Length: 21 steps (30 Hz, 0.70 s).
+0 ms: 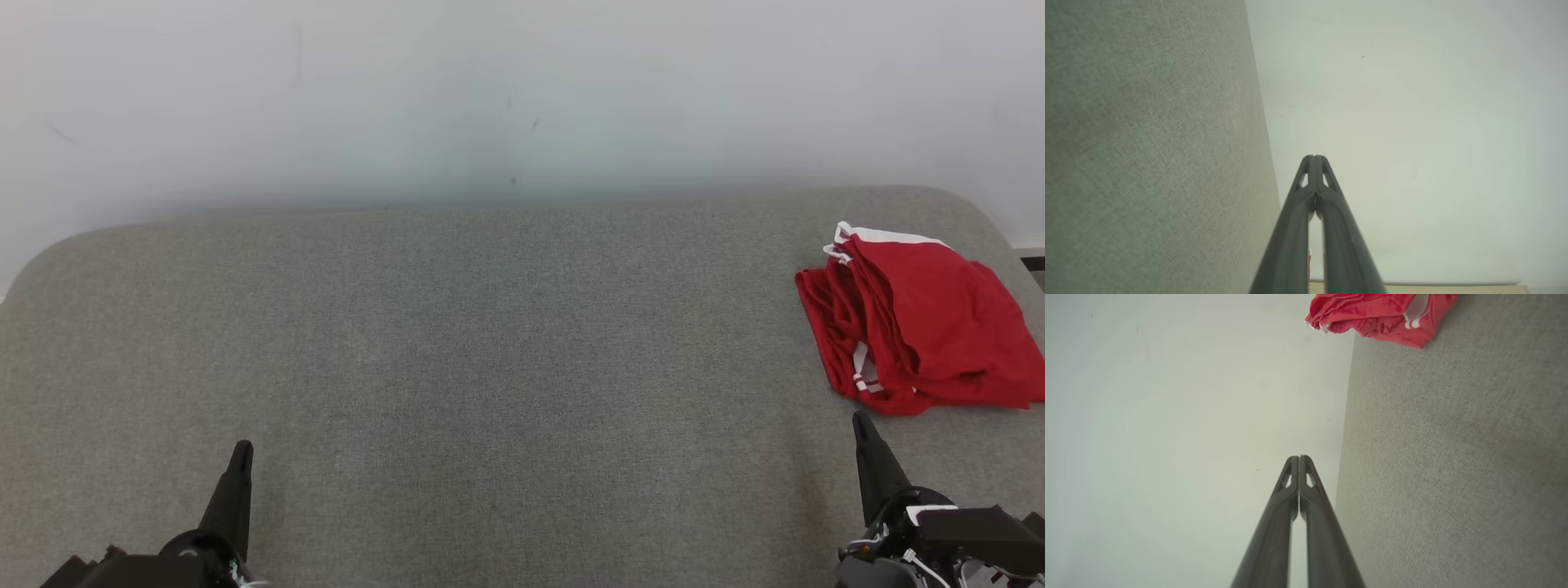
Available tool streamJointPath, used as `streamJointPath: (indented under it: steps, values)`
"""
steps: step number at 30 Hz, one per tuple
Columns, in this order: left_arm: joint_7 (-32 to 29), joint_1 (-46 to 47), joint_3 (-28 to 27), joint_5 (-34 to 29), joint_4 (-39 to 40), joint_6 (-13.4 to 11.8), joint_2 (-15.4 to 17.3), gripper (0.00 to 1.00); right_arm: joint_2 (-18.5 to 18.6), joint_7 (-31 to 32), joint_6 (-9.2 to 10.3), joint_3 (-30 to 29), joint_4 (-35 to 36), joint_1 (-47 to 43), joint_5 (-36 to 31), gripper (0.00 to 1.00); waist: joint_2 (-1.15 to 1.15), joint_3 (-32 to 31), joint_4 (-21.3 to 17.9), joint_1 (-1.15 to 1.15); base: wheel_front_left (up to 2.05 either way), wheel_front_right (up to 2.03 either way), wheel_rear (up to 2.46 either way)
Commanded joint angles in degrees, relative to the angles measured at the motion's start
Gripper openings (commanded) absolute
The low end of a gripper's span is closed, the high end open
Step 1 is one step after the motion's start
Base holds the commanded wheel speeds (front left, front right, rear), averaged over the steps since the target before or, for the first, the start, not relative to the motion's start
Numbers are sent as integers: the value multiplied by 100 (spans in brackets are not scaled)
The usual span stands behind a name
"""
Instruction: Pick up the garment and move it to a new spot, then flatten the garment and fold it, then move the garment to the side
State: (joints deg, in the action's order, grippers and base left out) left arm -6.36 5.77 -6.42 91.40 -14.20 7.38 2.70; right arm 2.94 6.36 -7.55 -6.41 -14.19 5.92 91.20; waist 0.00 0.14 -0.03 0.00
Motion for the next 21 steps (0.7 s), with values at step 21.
streamJointPath:
  steps: [21]
  values:
    - [-37, 79, -20, 113, 21, 14, 33, 0, -11, 38, 12, -25, 29, 49, 124, 0, 0, 3, 3, 0, 0, 0, 0]
